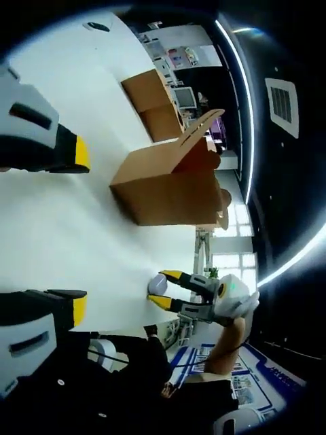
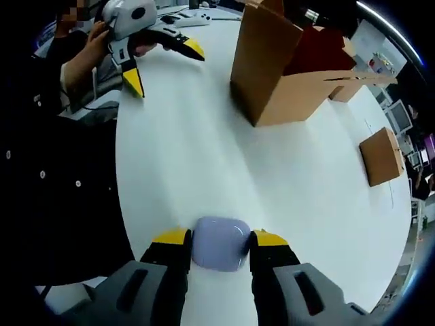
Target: Pick up one paper box from the group, open the paper box, and remove the item inside
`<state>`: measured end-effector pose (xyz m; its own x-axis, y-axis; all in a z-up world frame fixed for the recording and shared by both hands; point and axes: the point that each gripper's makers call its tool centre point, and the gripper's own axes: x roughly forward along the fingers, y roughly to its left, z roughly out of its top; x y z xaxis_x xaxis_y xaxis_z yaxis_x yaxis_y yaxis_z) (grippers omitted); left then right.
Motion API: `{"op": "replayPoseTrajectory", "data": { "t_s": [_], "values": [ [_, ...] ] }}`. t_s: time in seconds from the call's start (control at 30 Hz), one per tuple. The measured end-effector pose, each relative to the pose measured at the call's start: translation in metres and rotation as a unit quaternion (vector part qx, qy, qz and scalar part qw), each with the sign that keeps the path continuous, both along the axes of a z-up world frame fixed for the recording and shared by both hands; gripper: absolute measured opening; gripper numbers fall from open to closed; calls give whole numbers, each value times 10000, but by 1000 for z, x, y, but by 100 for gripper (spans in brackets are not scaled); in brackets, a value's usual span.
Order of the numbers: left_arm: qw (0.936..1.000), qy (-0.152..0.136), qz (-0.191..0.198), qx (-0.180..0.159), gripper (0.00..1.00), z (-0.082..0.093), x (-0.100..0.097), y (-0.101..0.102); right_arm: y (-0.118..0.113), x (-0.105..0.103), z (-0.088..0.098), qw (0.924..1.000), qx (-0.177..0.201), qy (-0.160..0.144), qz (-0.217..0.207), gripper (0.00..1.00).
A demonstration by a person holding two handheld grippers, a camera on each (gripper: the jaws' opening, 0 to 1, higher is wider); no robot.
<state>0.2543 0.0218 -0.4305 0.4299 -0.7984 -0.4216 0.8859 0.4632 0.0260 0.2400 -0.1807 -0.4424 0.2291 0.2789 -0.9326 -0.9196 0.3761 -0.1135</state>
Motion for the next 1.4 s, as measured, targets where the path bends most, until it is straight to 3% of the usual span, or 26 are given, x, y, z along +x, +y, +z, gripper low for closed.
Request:
{"op": "replayPoseTrajectory", "data": {
  "t_s": [0.07, 0.13, 0.23, 0.37, 0.43, 0.53, 0.6, 0.7, 0.8, 1.03, 1.2, 1.4],
  "values": [
    [10000, -2, 27, -40, 70, 1, -1, -1, 2, 0, 2, 9999, 88, -90, 51, 35],
    [10000, -9, 51, -43, 70, 2, -2, -2, 9, 0, 8, 9991, 381, -171, 27, 41],
    [9999, -36, 96, -1, 69, 2, -2, -3, 15, 5, 26, 9963, 769, -352, -120, 44],
    [9992, -72, 396, -86, 68, 6, 5, -3, 36, 16, 52, 9841, 1519, -863, -325, 42],
    [9984, -108, 548, -128, 67, 8, 11, -4, 57, 22, 67, 9669, 2250, -1087, -521, 43],
    [9968, -198, 751, -192, 66, 13, 26, -4, 71, 40, 75, 9427, 2886, -1446, -845, 43],
    [9907, -286, 1255, -437, 67, 22, 51, -2, 77, 56, 82, 9134, 3464, -1767, -1201, 43],
    [9849, -260, 1478, -863, 66, 34, 62, -10, 79, 73, 89, 8792, 3944, -2175, -1554, 39],
    [9843, -118, 1407, -1059, 58, 37, 70, -18, 84, 84, 77, 8679, 4096, -2109, -1858, 38],
    [9884, -242, 1318, -713, 48, 25, 90, -35, 94, 101, 60, 8743, 3918, -2147, -1896, 34],
    [9895, -345, 1320, -477, 43, 17, 101, -41, 99, 111, 54, 8844, 3724, -2168, -1794, 31],
    [9892, -416, 1352, -384, 42, 17, 112, -40, 99, 123, 54, 8819, 3777, -2143, -1837, 31]
  ]
}}
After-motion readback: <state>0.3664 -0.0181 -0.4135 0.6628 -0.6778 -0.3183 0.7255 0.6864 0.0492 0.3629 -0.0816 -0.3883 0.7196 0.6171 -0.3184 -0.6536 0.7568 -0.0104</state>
